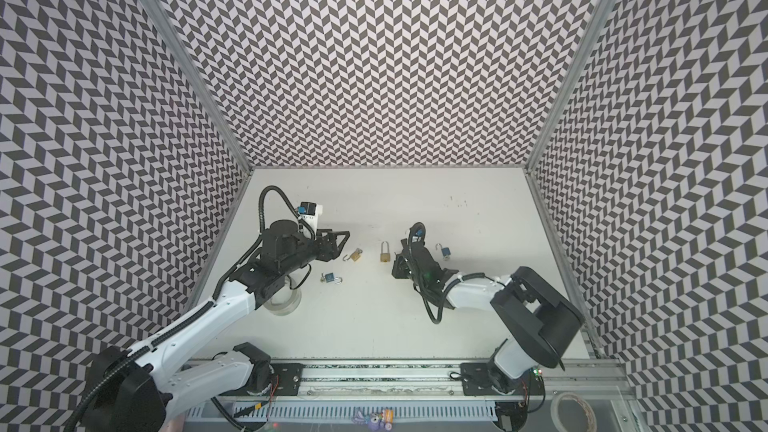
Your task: Lock with the key
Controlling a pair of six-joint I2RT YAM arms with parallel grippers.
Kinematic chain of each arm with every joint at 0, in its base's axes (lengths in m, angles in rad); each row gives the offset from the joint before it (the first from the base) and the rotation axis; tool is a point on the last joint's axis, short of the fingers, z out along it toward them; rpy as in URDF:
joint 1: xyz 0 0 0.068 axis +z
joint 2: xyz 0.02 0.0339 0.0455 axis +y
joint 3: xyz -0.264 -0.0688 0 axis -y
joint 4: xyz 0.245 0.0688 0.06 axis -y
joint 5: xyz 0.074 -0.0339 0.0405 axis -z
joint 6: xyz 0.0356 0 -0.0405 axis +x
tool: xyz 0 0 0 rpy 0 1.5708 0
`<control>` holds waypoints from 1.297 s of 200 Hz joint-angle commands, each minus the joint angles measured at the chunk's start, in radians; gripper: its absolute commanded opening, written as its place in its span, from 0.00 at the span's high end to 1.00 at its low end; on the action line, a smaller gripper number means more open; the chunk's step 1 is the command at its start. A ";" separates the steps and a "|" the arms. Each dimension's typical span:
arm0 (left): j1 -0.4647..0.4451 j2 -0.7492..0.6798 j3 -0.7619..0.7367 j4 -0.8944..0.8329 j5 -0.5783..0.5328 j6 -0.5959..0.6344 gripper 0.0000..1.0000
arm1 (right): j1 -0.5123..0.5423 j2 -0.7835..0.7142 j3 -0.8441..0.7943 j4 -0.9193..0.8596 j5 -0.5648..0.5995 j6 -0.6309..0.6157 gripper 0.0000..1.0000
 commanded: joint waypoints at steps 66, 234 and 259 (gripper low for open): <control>-0.001 -0.027 0.021 0.005 0.002 -0.006 0.32 | -0.015 0.161 0.105 0.021 0.009 0.047 1.00; -0.022 0.015 0.021 0.021 0.018 -0.019 0.32 | -0.028 -0.155 0.004 -0.121 0.068 -0.093 0.41; -0.065 0.058 0.031 0.052 0.014 -0.029 0.32 | -0.044 -0.267 -0.034 -0.169 0.092 -0.191 0.27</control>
